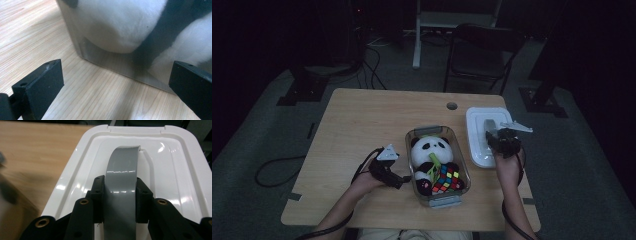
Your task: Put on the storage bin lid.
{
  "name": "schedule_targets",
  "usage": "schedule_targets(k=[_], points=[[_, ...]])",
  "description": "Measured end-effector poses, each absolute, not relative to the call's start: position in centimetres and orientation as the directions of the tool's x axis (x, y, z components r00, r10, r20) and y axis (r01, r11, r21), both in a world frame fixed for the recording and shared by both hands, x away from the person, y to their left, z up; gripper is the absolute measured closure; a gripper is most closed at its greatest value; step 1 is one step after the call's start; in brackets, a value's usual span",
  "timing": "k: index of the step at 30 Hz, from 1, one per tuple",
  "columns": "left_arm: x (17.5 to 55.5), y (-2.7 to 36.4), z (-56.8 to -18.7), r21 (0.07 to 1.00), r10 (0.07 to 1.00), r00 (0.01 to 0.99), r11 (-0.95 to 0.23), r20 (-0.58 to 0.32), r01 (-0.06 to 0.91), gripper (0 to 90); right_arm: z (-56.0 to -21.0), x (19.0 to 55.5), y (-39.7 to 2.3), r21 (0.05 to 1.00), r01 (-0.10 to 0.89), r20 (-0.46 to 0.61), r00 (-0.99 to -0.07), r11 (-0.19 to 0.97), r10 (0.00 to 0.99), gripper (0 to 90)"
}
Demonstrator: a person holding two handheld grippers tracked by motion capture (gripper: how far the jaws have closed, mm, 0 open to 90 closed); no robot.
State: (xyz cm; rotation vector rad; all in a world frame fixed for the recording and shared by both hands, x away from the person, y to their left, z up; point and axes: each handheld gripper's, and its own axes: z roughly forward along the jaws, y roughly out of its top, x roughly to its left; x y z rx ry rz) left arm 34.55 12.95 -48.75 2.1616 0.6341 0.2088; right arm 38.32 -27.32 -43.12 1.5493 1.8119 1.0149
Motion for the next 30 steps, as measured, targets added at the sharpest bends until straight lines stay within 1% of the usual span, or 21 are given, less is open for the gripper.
schedule_targets(k=[4,8,13,15,16,17,19,21,24,30], points=[[34.6,12.2,-48.8,0.781,0.507,0.858,-0.504,-0.079,0.369,0.3,-40.4,37.1,-27.4,0.846,0.532,0.081,-0.213,0.046,0.974,67.4],[34.7,11.4,-48.8,0.783,0.501,0.862,-0.504,-0.078,0.364,0.3,-38.2,35.7,-26.7,0.870,0.490,0.092,-0.276,0.057,0.957,67.4],[34.9,10.0,-48.6,0.790,0.493,0.866,-0.498,-0.083,0.359,0.3,-36.3,33.9,-25.2,0.887,0.455,0.094,-0.343,0.078,0.935,67.4],[34.9,10.0,-48.6,0.790,0.493,0.866,-0.498,-0.083,0.359,0.3,-36.1,33.6,-24.9,0.890,0.448,0.091,-0.357,0.084,0.930,67.4],[35.0,9.2,-48.5,0.790,0.487,0.870,-0.504,-0.073,0.349,0.3,-35.6,32.7,-24.3,0.896,0.436,0.096,-0.382,0.088,0.919,67.4],[35.0,8.9,-48.4,0.790,0.486,0.871,-0.506,-0.071,0.347,0.3,-35.4,32.4,-24.0,0.897,0.432,0.090,-0.396,0.099,0.914,67.4],[35.1,8.5,-48.4,0.789,0.483,0.873,-0.511,-0.066,0.342,0.3,-35.2,31.7,-23.5,0.894,0.439,0.117,-0.430,0.094,0.895,67.4],[35.1,8.4,-48.4,0.790,0.490,0.870,-0.507,-0.065,0.345,0.3,-35.3,31.1,-22.7,0.886,0.449,0.124,-0.471,0.116,0.873,67.5],[35.1,8.9,-48.6,0.786,0.518,0.854,-0.505,-0.054,0.357,0.4,-35.8,30.4,-21.3,0.873,0.468,0.147,-0.524,0.139,0.839,67.4],[34.7,10.5,-48.2,0.785,0.554,0.831,-0.495,-0.045,0.372,0.4,-37.4,30.2,-18.6,0.841,0.506,0.166,-0.579,0.192,0.799,67.5]])
